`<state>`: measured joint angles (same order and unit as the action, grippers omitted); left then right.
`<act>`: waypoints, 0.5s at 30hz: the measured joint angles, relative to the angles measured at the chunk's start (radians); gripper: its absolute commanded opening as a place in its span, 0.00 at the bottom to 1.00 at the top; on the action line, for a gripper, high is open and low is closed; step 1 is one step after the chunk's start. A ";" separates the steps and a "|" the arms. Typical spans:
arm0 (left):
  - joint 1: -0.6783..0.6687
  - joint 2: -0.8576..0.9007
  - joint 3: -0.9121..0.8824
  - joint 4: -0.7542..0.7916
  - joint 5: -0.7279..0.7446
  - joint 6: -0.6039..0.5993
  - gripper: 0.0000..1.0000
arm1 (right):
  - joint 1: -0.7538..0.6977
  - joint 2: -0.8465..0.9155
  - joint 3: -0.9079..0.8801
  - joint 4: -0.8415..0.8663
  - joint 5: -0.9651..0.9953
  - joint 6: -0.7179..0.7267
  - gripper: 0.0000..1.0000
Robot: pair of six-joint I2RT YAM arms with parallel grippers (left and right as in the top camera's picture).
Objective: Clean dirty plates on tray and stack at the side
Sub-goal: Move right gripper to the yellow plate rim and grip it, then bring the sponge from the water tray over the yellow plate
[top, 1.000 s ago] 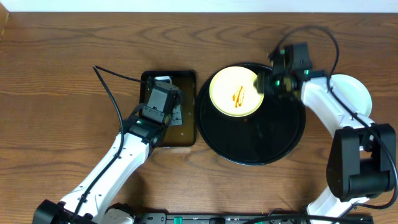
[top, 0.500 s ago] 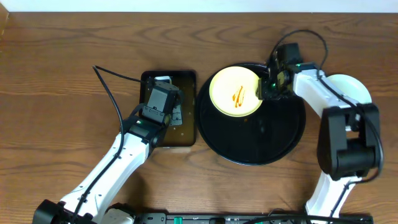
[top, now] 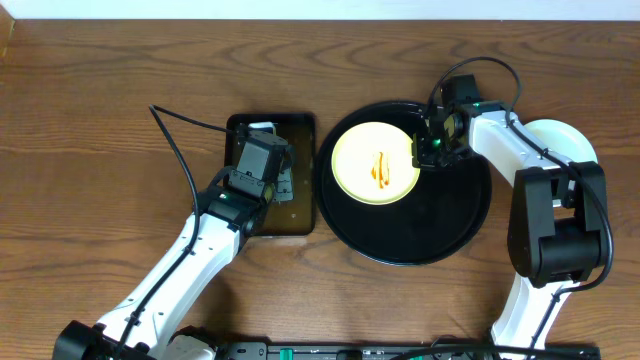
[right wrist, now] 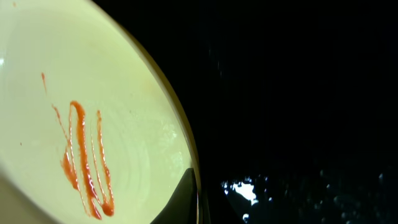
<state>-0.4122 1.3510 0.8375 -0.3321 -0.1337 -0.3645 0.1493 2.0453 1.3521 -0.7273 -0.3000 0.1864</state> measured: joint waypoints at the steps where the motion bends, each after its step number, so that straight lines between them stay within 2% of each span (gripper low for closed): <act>1: 0.000 0.000 0.000 0.004 0.001 0.000 0.11 | 0.000 0.000 0.001 -0.014 -0.002 0.000 0.01; 4: 0.000 0.000 -0.002 0.031 0.023 0.002 0.14 | 0.000 0.000 0.003 -0.061 -0.011 0.000 0.01; 7: 0.000 0.000 -0.002 0.041 0.040 0.003 0.08 | 0.002 0.000 0.004 -0.103 -0.018 0.000 0.01; 15: 0.000 0.000 -0.002 0.069 0.057 0.003 0.08 | 0.011 0.000 0.005 -0.137 -0.019 -0.012 0.01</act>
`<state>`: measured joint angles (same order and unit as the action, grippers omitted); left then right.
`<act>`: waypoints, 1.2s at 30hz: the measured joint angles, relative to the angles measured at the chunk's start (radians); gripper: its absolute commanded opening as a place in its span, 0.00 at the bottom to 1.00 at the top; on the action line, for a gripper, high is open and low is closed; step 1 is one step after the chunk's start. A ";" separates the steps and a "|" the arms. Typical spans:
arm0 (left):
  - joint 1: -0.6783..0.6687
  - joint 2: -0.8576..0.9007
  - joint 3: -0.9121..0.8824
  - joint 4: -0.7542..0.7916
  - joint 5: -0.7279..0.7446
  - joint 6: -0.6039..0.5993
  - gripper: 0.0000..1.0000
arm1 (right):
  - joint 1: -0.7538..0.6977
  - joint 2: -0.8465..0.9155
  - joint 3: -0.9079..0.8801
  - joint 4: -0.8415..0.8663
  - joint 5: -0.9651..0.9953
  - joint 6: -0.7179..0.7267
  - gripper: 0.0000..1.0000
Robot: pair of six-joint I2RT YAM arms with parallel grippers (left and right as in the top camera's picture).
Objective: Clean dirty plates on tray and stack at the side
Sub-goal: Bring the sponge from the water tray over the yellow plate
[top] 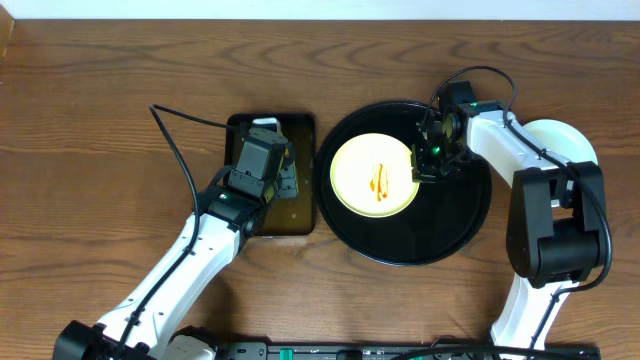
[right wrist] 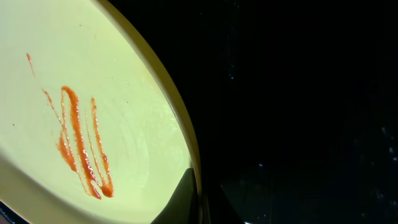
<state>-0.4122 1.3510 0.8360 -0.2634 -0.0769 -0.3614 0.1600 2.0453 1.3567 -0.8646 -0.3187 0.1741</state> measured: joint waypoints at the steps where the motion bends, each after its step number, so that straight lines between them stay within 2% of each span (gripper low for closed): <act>1: 0.000 0.000 0.000 0.006 0.008 0.005 0.08 | 0.000 0.000 0.000 0.000 0.000 0.000 0.01; 6: 0.000 0.001 -0.007 0.106 0.160 0.104 0.08 | 0.000 0.000 0.000 -0.001 0.000 -0.003 0.01; 10: -0.001 0.001 -0.009 0.213 0.253 0.102 0.08 | 0.012 0.000 0.000 -0.018 0.003 -0.011 0.01; 17: -0.014 0.074 -0.009 0.273 0.372 -0.039 0.08 | 0.097 0.000 0.003 -0.043 0.032 -0.015 0.01; 23: -0.106 0.210 -0.009 0.329 0.462 -0.122 0.08 | 0.130 -0.002 0.006 -0.051 0.061 -0.013 0.01; 30: -0.233 0.327 -0.011 0.466 0.497 -0.264 0.08 | 0.158 -0.002 0.006 -0.055 0.053 -0.014 0.01; 36: -0.274 0.417 -0.011 0.476 0.498 -0.412 0.08 | 0.158 -0.002 0.006 -0.055 0.053 -0.014 0.01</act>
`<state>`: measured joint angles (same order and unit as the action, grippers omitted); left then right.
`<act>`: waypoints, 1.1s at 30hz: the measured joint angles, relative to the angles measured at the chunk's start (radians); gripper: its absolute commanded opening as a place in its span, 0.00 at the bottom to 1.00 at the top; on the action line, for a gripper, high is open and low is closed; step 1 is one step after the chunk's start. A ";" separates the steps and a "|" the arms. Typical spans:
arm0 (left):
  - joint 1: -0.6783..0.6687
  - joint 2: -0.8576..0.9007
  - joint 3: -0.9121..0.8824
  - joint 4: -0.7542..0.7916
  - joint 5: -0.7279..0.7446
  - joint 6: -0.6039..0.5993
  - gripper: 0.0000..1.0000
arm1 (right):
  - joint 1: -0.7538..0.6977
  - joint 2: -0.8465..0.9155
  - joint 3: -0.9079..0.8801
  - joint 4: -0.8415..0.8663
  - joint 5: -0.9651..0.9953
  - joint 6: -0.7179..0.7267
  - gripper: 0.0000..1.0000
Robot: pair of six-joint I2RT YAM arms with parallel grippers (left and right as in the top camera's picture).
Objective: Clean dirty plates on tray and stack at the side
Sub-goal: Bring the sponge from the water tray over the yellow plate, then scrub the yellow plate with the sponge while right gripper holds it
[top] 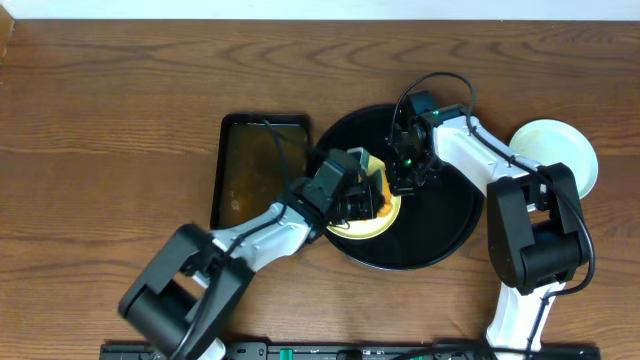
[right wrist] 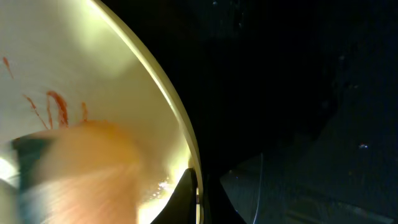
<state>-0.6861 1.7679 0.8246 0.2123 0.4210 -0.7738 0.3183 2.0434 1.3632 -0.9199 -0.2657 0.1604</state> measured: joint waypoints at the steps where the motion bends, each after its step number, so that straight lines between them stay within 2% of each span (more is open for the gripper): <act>1: -0.002 0.010 0.000 0.000 0.000 -0.014 0.08 | 0.000 0.000 0.000 0.000 0.000 0.000 0.01; 7: -0.004 0.026 0.000 -0.004 -0.005 -0.067 0.08 | 0.000 0.000 0.000 -0.008 0.008 0.000 0.01; 10: -0.005 0.026 0.000 -0.053 -0.032 -0.067 0.08 | 0.000 0.000 0.000 -0.009 0.008 0.000 0.01; 16: -0.015 0.006 0.026 -0.218 -0.175 -0.060 0.08 | 0.001 0.000 0.001 -0.013 0.008 0.000 0.01; 20: -0.015 -0.002 0.027 -0.231 -0.264 -0.050 0.08 | 0.001 0.000 0.001 -0.018 0.010 0.008 0.01; 26: 0.014 -0.001 0.027 -0.188 -0.332 0.010 0.08 | 0.001 0.000 0.002 -0.023 0.012 0.011 0.01; 33: 0.037 -0.056 0.027 -0.211 -0.381 0.144 0.08 | 0.001 0.000 0.002 -0.023 0.012 0.011 0.01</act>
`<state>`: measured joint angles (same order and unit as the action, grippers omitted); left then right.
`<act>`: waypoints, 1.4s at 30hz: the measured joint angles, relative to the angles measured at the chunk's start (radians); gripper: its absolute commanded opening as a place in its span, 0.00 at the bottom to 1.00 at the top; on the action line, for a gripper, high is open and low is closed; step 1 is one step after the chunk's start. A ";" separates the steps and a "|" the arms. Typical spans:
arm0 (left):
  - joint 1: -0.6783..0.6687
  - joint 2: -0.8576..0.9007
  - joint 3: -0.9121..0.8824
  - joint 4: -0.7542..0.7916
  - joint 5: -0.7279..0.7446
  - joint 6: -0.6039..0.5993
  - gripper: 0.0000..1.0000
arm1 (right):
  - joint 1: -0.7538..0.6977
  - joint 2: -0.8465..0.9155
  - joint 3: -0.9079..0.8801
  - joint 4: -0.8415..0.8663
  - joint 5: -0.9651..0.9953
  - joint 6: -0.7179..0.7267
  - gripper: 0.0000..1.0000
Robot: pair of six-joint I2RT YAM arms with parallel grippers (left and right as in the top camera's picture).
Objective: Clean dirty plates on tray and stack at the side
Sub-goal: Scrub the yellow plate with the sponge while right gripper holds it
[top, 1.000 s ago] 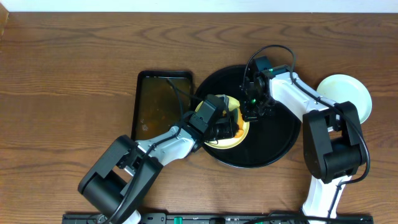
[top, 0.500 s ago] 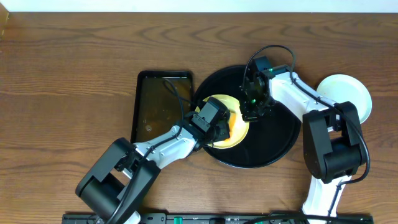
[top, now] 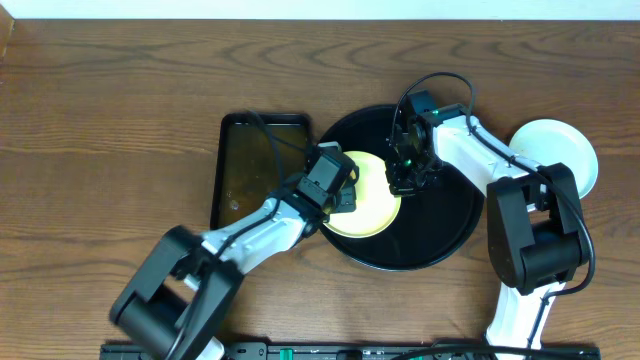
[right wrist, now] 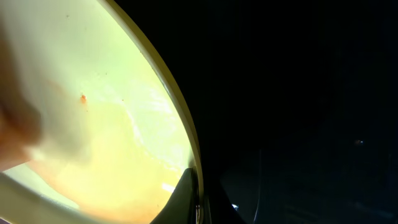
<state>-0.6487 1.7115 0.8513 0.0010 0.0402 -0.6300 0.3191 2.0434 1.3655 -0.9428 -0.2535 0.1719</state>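
Note:
A pale yellow plate (top: pixel 372 208) lies in the round black tray (top: pixel 450 215). My right gripper (top: pixel 397 183) is shut on the plate's right rim; in the right wrist view its fingertips (right wrist: pixel 198 200) pinch the rim of the plate (right wrist: pixel 112 124). Only a small red spot (right wrist: pixel 83 98) and a faint orange smear show on the plate. My left gripper (top: pixel 343 193) rests over the plate's left part, shut on an orange sponge (right wrist: pixel 12 140) that shows only as a blur.
A dark rectangular tray (top: pixel 250 170) with liquid in it lies left of the round tray. A white plate (top: pixel 560 150) sits on the table at the right, beside the right arm. The left arm's cable crosses the rectangular tray.
The left gripper with the sponge has shifted from the plate's middle to its left part. The red ketchup lines are gone, leaving one spot. The right gripper still pinches the rim.
First the left gripper was over the rectangular tray while the right gripper held the rim of the ketchup-streaked plate. Then the plate lay slightly lower in the tray. Later the sponge lay on the plate over the ketchup. Now the plate looks almost clean.

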 measured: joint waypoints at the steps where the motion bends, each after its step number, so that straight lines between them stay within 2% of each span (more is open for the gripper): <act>1: 0.001 -0.028 0.000 -0.007 -0.006 0.013 0.08 | 0.000 0.000 0.000 0.000 0.000 0.000 0.02; 2: 0.004 -0.075 0.000 -0.024 -0.011 0.036 0.08 | 0.000 0.000 0.000 0.000 0.000 0.000 0.04; 3: 0.004 -0.114 0.000 -0.035 -0.017 0.052 0.08 | 0.000 0.000 0.000 0.001 0.002 0.001 0.20; 4: 0.005 -0.151 0.000 -0.058 -0.023 0.063 0.08 | 0.000 0.000 0.000 0.001 0.003 0.003 0.24; 10: 0.039 -0.275 0.000 -0.209 -0.102 0.097 0.08 | 0.011 0.000 -0.001 0.000 0.005 0.000 0.28; 11: 0.052 -0.275 0.000 -0.231 -0.116 0.101 0.08 | 0.011 0.000 -0.001 0.001 0.004 0.000 0.28; 13: 0.081 -0.272 0.000 -0.260 -0.137 0.105 0.08 | 0.012 0.000 -0.001 0.002 0.003 0.000 0.22; 16: 0.103 -0.272 0.000 -0.261 -0.140 0.108 0.08 | 0.012 0.000 -0.002 0.017 0.011 0.000 0.01; 23: 0.092 -0.242 0.000 -0.165 0.015 0.127 0.08 | 0.011 -0.002 -0.002 0.031 0.018 0.019 0.01; 31: 0.000 -0.042 0.000 -0.047 0.159 0.133 0.08 | 0.011 -0.002 -0.002 0.031 0.018 0.023 0.01; 34: -0.030 0.010 0.000 -0.048 0.175 0.133 0.08 | 0.011 -0.002 -0.002 0.031 0.018 0.023 0.01; 38: -0.034 0.018 0.002 -0.090 0.116 0.133 0.08 | 0.011 -0.002 -0.002 0.030 0.018 0.023 0.01; 42: -0.036 0.014 0.003 -0.107 -0.054 0.133 0.08 | 0.011 -0.002 -0.002 0.027 0.017 0.023 0.01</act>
<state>-0.6849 1.7260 0.8539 -0.1062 -0.0135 -0.4973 0.3298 2.0418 1.3640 -0.9157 -0.2363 0.1944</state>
